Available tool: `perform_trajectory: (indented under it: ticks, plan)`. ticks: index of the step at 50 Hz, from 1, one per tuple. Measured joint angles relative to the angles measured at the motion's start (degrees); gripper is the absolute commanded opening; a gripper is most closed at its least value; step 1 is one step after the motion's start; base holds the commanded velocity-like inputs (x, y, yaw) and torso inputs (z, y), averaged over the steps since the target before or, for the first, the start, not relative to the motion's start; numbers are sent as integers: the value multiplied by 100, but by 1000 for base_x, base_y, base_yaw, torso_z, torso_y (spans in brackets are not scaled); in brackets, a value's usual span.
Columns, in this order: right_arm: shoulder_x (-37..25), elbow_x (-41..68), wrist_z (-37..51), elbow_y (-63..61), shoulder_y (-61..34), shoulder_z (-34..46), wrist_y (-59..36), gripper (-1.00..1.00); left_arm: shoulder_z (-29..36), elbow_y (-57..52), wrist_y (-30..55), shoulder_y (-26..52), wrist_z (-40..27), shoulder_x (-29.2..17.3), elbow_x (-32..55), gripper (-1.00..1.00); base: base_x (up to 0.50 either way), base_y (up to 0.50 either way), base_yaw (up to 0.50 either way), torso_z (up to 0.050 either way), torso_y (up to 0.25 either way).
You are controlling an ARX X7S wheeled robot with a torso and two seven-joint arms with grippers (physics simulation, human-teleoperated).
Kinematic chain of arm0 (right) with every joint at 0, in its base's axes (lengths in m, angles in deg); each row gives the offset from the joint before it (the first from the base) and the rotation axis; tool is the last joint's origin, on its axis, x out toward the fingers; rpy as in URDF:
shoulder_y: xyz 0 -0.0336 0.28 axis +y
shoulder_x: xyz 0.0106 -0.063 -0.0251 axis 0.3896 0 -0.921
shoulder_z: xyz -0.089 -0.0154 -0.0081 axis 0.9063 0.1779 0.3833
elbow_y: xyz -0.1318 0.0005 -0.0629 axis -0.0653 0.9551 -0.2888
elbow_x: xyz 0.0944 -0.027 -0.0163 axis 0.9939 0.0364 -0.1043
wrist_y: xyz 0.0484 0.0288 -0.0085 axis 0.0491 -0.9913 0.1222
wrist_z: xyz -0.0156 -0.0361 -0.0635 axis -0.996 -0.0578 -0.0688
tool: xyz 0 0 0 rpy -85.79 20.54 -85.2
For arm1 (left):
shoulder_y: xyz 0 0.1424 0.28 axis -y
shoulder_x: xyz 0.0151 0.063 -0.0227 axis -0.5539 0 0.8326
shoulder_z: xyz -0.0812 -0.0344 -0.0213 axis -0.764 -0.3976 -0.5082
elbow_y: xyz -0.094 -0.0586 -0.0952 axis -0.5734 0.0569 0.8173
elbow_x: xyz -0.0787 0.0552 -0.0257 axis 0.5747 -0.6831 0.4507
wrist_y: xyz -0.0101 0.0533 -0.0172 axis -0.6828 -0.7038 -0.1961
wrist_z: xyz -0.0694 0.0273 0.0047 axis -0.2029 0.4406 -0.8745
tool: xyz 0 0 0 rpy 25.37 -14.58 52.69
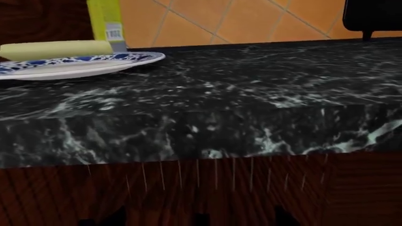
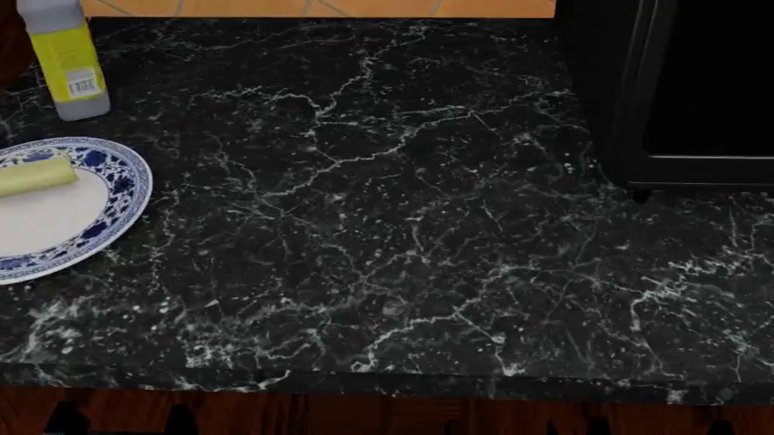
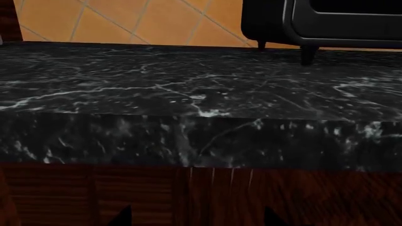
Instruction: Pick the butter stick from the counter and place it in the microwave.
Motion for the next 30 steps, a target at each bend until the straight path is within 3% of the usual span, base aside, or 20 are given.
perform_trajectory:
  ticks: [30]
  plan:
    - [-166,164,193,-113,-12,160,-7,100,217,-326,442,54,-185,-219,234,100,0,0,0,48,0]
